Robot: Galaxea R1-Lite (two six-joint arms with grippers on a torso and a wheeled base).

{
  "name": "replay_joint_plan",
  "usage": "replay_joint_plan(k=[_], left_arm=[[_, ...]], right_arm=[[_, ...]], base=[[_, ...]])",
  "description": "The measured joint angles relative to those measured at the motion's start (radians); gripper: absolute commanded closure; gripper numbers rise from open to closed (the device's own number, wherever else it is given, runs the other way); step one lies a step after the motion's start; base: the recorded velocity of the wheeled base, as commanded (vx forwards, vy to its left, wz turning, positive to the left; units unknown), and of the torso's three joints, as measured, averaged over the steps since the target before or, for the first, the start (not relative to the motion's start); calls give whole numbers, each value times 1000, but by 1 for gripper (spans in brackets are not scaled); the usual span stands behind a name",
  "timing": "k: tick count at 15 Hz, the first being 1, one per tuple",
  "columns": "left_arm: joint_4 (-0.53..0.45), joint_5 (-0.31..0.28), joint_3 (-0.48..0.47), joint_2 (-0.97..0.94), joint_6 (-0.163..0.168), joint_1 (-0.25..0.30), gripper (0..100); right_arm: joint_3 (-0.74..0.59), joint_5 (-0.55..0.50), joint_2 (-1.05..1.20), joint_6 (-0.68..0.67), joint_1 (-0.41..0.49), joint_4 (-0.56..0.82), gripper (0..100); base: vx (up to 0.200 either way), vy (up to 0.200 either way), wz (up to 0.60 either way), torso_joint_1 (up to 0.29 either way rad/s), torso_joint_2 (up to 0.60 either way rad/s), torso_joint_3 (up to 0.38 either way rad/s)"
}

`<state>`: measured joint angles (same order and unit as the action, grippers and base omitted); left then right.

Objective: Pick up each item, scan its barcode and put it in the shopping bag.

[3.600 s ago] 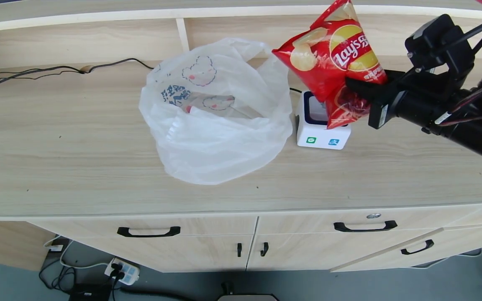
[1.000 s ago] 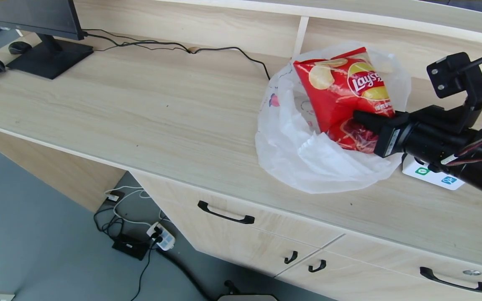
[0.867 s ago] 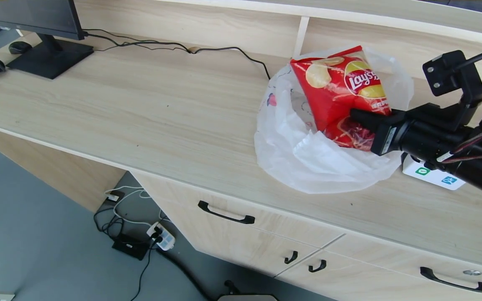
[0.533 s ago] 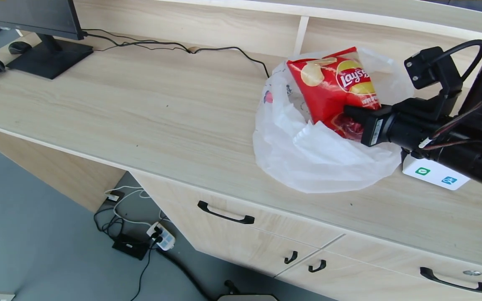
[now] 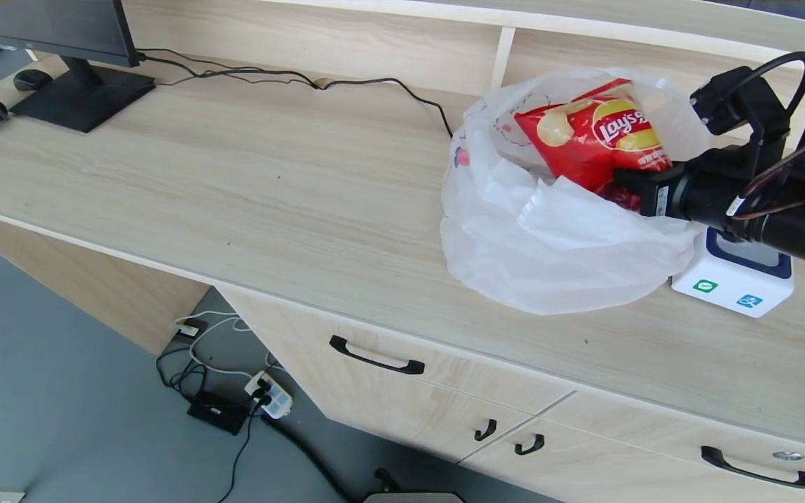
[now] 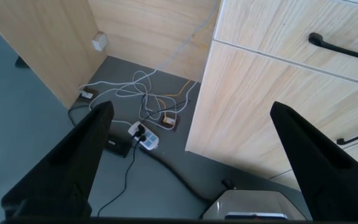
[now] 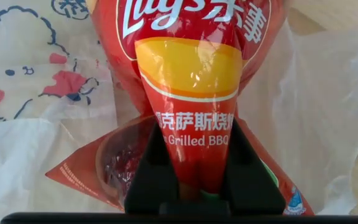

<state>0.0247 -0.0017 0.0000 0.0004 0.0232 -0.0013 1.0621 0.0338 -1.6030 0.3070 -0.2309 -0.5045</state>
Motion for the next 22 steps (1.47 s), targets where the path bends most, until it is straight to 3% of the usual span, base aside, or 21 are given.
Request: replay_joint_plan(k=[6,12,13,17,22], left_arm=[[0,0,0,0,0,-1,0],[1,0,0,0,0,0,0],[1,0,0,0,0,-1,0],[1,0,0,0,1,-1,0],[1,0,0,0,0,0,0]], right_arm=[[13,37,-27,51,-49,36,100],[21,-15,-53,-114,-131,26,100],[21,-13,-54,-115,-134,27,0],[25,-11,-55,-117,-135,13,0],[-76,1,6,-116,-134,-139,0]], base=[[0,0,0,0,0,0],[0,0,0,0,0,0],[0,0,0,0,0,0],[0,0,0,0,0,0],[0,0,0,0,0,0]])
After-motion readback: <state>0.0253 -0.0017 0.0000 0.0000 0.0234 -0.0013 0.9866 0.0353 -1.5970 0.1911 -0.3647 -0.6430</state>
